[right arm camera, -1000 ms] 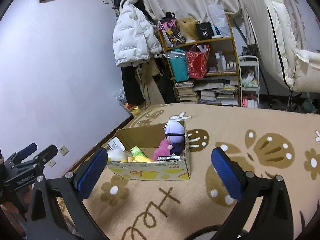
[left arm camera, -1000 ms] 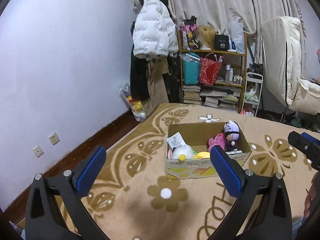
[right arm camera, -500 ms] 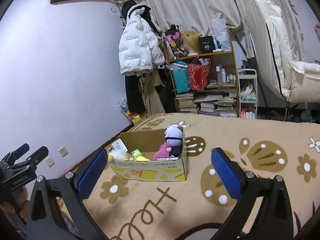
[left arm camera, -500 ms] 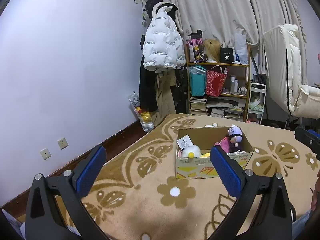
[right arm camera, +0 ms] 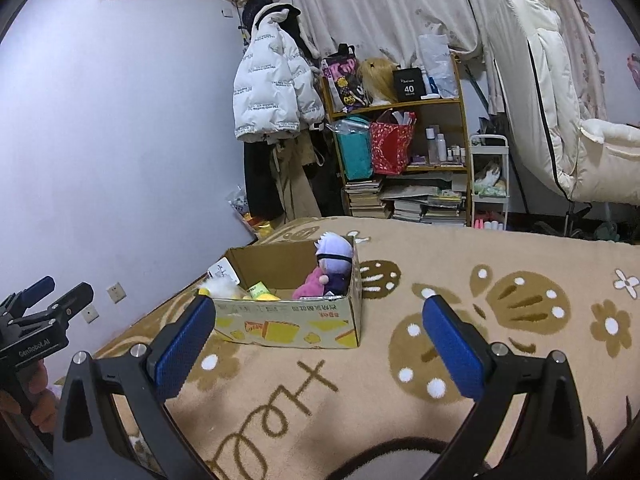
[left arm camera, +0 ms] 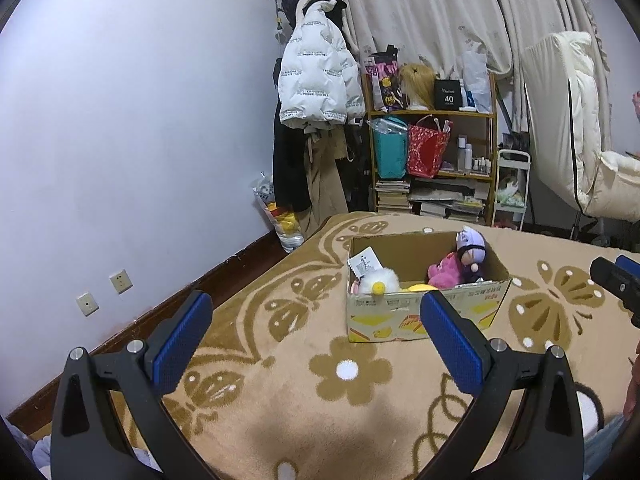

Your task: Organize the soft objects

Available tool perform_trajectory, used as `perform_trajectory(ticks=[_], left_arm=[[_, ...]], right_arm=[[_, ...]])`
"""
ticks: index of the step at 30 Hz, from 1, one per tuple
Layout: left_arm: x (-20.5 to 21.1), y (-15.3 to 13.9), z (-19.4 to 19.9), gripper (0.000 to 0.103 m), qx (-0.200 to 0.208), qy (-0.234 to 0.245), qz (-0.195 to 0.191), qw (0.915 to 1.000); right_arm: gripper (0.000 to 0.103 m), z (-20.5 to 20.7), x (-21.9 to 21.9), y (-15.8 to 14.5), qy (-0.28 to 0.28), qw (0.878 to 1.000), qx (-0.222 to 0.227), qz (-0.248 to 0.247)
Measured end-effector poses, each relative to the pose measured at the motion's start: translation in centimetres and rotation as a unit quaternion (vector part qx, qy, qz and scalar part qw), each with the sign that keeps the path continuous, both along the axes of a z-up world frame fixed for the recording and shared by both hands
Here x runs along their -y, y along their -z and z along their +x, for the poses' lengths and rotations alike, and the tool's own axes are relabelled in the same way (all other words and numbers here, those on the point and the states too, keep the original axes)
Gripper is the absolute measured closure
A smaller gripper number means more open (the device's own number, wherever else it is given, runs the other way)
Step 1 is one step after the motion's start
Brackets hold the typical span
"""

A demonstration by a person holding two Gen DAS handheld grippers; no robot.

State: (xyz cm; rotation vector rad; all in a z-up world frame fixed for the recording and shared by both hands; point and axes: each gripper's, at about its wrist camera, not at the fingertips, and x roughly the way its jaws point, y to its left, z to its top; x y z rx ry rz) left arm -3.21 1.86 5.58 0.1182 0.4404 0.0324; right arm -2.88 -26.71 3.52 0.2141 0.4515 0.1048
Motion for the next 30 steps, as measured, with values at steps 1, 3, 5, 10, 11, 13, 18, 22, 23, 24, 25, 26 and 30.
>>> perform_trajectory(ticks=[1, 3, 5, 10, 11, 13, 18, 22, 23, 24, 25, 26, 30], left_arm=[[0.0, 0.1, 0.1, 0.0, -0.002, 0.001, -0.001, 1.0], [0.1, 0.4, 0.3, 0.0, -0.008, 0.002, -0.003, 1.0], [0.2, 0.7, 0.6, 0.0, -0.013, 0.003, -0.002, 0.9999], [0.5, 1.2, 0.9, 0.0, -0.019, 0.008, 0.003, 0.9998], [0.6, 1.2, 1.0, 0.0, -0.02, 0.01, 0.004, 0.9997], [0.8, 1.2, 0.8, 0.0, -0.017, 0.013, 0.006, 0.9998], [1.1, 1.1, 0.8, 0.0, -0.016, 0.017, 0.01, 0.9997], [1.1, 1.2, 0.8, 0.0, -0.016, 0.017, 0.01, 0.9997], [1.1, 1.2, 0.8, 0.0, -0.015, 0.016, 0.011, 0.9997], [1.1, 1.2, 0.8, 0.0, -0.015, 0.016, 0.012, 0.9997], [1.1, 1.2, 0.7, 0.0, -0.015, 0.015, 0.012, 0.9997], [1.1, 1.3, 0.7, 0.0, -0.016, 0.015, 0.013, 0.9997], [1.2, 1.7, 1.0, 0.0, -0.027, 0.02, 0.016, 0.9993]], right_arm=[[0.0, 0.1, 0.0, 0.2, 0.0, 1.0, -0.001, 0.002], [0.0, 0.3, 0.1, 0.5, 0.0, 1.0, -0.004, 0.003], [0.0, 0.4, 0.0, 0.8, 0.0, 1.0, -0.006, 0.003], [0.0, 0.6, 0.0, 1.2, 0.0, 1.0, -0.011, 0.005], [0.0, 0.7, 0.0, 1.3, 0.0, 1.0, -0.012, 0.005], [0.0, 0.7, 0.1, 1.3, 0.0, 1.0, -0.012, 0.005], [0.0, 0.8, 0.1, 1.4, 0.0, 1.0, -0.014, 0.006], [0.0, 0.8, 0.2, 1.5, 0.0, 1.0, -0.014, 0.005], [0.0, 0.8, 0.1, 1.5, -0.001, 1.0, -0.015, 0.005], [0.0, 0.8, 0.1, 1.4, -0.001, 1.0, -0.015, 0.005], [0.0, 0.8, 0.1, 1.5, 0.0, 1.0, -0.014, 0.005], [0.0, 0.8, 0.1, 1.5, -0.001, 1.0, -0.015, 0.005], [0.0, 0.8, 0.1, 1.7, -0.002, 1.0, -0.016, 0.003]])
